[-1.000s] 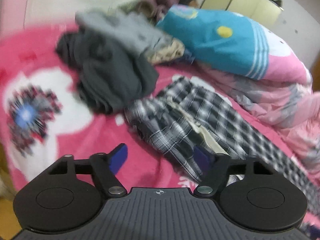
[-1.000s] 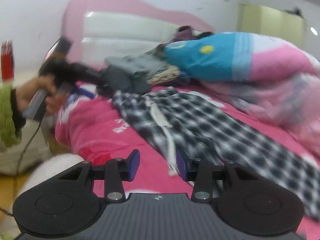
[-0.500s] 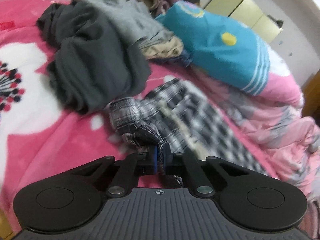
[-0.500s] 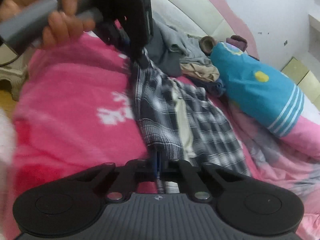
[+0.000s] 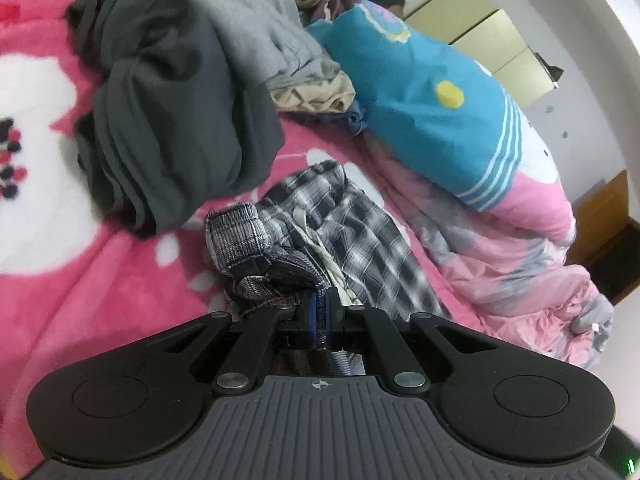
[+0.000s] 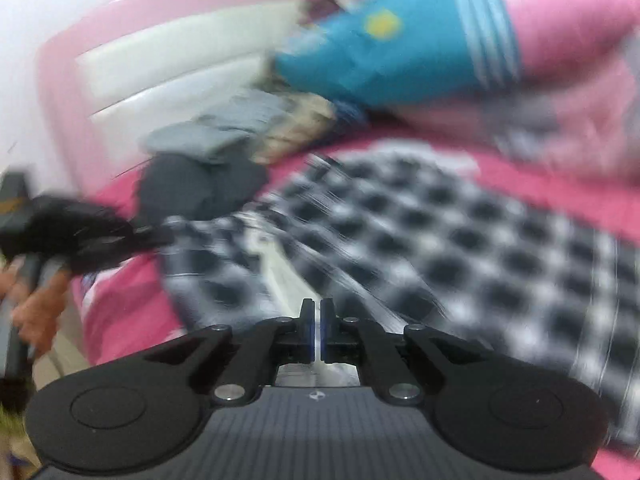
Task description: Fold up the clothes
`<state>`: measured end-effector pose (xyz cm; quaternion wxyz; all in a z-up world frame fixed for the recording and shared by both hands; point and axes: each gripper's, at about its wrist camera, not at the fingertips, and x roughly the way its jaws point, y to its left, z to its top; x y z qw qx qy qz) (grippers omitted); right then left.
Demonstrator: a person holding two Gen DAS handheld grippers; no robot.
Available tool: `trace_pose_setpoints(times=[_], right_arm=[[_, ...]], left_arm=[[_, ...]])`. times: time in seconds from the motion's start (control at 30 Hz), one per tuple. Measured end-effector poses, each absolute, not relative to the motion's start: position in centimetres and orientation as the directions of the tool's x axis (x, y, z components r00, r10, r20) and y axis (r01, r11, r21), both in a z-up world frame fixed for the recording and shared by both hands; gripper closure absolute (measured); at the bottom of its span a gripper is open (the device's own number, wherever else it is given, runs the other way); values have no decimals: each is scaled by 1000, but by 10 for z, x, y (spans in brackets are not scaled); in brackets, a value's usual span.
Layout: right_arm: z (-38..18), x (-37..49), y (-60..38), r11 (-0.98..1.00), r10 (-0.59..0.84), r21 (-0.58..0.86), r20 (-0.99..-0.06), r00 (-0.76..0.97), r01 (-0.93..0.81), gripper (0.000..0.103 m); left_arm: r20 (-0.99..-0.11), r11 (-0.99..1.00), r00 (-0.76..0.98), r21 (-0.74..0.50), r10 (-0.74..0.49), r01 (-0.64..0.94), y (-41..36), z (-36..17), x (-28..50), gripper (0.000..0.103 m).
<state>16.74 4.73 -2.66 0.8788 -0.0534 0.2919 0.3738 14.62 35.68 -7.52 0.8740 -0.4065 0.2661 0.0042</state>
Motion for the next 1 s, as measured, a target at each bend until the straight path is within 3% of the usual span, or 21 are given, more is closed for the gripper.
trace_pose_setpoints(times=[0.03,0.17,0.2,0.33,0.37,0.4,0.43,0.47,0.57,0.67,0.83,0.9,0.93,1.0], right_arm=[[-25,150,55,680,638,46,-528,560,-732,98],[-33,88,95,509,668,-282,-466,580,-813,66],[-43,79,111,460,661,-356,-474,581,-813,64],[-79,76,156,390,581,-551,-474,661,-738,65],[-86,81,163,392,557,-575,-473,682,-718,70],[-92,90,168,397,531,-584,-483,696,-708,90],[-88,97,168,420,525,-564,-489,697,-711,100],[-84,103,167,442,520,-542,-495,696,-715,99],[-37,125,132,525,669,-156,-532,519,-837,99],[-24,151,110,450,783,140,-537,314,-882,99],[-66,151,127,366,739,174,-651,171,-914,99],[-68,155,123,379,766,231,-622,163,-896,98],[-67,161,119,383,786,278,-599,153,-881,98],[-63,171,108,387,826,377,-547,135,-841,98]], left_arm=[[-466,669,860,-710,-210,-221,357,-74,146,101],[-454,666,865,-715,-212,-212,360,-69,144,101],[-451,666,867,-716,-212,-210,361,-68,144,101],[-440,663,872,-721,-215,-200,363,-63,142,101],[-437,663,873,-722,-215,-198,364,-62,142,101],[-434,662,875,-723,-216,-196,364,-61,142,101],[-431,661,876,-725,-216,-193,365,-60,141,101],[-428,661,877,-726,-217,-191,366,-59,141,101],[-419,659,881,-729,-218,-184,368,-55,140,101],[-424,660,878,-729,-224,-183,372,-61,129,101],[-462,651,857,-728,-230,-217,377,-88,103,101],[-447,639,864,-740,-233,-210,381,-93,93,99],[-437,634,869,-745,-233,-205,383,-95,88,97],[-416,614,879,-764,-234,-198,386,-96,86,78]])
